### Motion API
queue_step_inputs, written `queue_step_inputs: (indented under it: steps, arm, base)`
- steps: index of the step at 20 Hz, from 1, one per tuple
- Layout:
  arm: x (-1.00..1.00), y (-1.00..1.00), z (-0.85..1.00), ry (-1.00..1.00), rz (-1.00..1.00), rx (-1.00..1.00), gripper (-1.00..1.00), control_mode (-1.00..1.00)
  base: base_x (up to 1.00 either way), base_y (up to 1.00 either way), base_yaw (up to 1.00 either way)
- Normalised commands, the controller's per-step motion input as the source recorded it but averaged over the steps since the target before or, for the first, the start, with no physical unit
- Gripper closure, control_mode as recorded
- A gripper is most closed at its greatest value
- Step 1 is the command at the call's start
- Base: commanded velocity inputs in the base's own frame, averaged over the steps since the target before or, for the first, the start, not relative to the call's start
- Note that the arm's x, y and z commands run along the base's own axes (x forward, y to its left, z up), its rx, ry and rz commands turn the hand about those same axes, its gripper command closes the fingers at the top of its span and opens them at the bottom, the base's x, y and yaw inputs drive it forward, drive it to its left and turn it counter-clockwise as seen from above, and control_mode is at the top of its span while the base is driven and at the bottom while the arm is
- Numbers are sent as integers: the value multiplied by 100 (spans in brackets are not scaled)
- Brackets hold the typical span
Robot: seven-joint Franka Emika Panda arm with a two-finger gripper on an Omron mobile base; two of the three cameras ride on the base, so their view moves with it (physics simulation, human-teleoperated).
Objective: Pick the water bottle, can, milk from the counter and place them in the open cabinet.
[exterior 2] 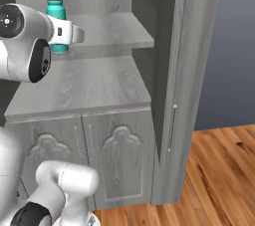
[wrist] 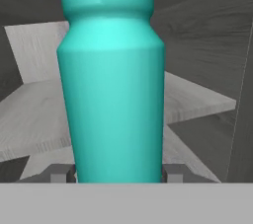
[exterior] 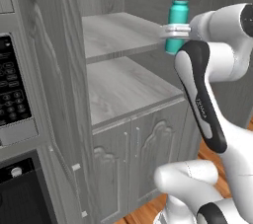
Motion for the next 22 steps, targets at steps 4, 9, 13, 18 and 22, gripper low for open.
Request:
queue_step_inputs:
  steps: [4, 9, 13, 18, 22]
  arm:
    - [52, 0, 0, 0, 0, 0, 100, -100]
    - [55, 0, 0, 0, 0, 0, 100, -100]
    - [62, 4, 0, 0, 0, 0, 100, -100]
    - [55, 16, -1, 0, 0, 0, 100, -100]
    - [64, 22, -3, 0, 0, 0, 100, -100]
  base:
    - [0, 0, 0]
    - [0, 0, 0]
    - [0, 0, 0]
    - [0, 0, 0]
    - [0, 0, 0]
